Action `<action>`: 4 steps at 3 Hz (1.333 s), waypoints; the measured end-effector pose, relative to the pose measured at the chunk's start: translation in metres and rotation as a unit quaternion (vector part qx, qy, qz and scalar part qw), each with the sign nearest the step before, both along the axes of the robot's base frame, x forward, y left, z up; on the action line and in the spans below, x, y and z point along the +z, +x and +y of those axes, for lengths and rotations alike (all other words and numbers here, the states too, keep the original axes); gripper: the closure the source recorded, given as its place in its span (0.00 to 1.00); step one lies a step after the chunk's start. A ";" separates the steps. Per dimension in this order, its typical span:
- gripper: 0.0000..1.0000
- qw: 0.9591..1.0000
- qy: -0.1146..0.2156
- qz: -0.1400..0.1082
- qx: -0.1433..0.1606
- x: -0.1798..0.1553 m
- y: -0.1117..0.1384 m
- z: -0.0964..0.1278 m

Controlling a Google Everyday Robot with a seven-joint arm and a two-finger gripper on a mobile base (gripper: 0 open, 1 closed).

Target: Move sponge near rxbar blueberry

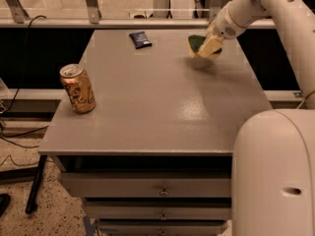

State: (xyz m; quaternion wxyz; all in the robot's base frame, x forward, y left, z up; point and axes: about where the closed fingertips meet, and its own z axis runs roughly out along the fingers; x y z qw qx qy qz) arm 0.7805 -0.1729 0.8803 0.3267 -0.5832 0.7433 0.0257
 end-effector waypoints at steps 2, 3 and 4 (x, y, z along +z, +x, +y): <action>1.00 1.000 0.011 -0.009 -0.024 0.015 0.039 0.051; 1.00 1.000 0.022 0.002 -0.016 0.015 0.043 0.081; 0.83 0.999 0.023 0.014 -0.016 0.012 0.046 0.104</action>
Offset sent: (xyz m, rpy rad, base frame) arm 0.0708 0.0733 0.0451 0.0458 -0.0155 -0.0679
